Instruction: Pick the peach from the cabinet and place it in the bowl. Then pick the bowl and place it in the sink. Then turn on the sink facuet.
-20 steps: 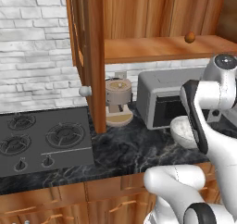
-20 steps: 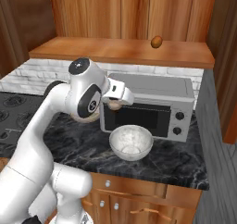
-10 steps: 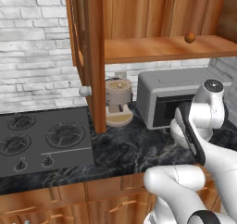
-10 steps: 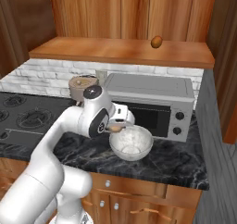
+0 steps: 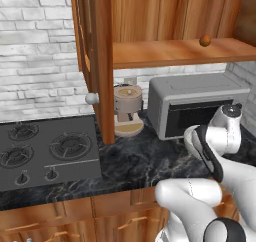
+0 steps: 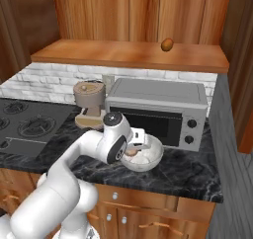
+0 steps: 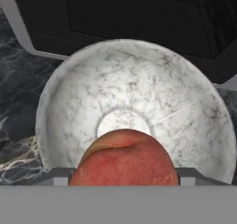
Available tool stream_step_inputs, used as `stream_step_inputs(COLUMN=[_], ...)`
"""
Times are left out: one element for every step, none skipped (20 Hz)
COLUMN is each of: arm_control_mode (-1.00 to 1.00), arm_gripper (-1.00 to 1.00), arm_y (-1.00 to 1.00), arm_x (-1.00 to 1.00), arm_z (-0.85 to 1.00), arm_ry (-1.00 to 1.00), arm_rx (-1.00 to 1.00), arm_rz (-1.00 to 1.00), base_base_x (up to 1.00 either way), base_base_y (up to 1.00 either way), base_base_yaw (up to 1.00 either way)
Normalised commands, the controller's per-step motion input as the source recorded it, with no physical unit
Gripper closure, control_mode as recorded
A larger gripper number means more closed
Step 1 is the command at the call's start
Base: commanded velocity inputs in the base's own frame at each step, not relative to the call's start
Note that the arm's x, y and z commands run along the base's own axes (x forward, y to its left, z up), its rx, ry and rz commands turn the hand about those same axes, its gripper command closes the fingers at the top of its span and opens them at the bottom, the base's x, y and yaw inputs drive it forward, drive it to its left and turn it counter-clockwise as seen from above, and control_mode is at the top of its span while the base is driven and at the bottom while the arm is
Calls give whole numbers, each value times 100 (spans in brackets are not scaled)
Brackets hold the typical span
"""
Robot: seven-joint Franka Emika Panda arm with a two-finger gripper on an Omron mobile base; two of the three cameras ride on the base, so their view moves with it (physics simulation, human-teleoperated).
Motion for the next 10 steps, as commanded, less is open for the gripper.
stream_step_inputs(arm_control_mode=[-100,-100,-100,-100,-100,-100,-100,-100,-100,-100], arm_gripper=[100,100,100,100,100,100,100,-100,-100,-100], arm_y=[-24,-21,-19,-14,-12,-13,-2,0,0,0], arm_x=[20,26,29,27,29,20,17,17,13,6], arm_z=[-41,-36,-28,-22,-20,-17,-18,-14,-10,-1], arm_ry=[0,0,0,0,0,0,0,0,0,0], arm_rx=[0,0,0,0,0,0,0,0,0,0], arm_rz=[0,0,0,0,0,0,0,0,0,0], base_base_x=[0,0,0,0,0,0,0,0,0,0], base_base_y=[0,0,0,0,0,0,0,0,0,0], base_base_yaw=[0,0,0,0,0,0,0,0,0,0])
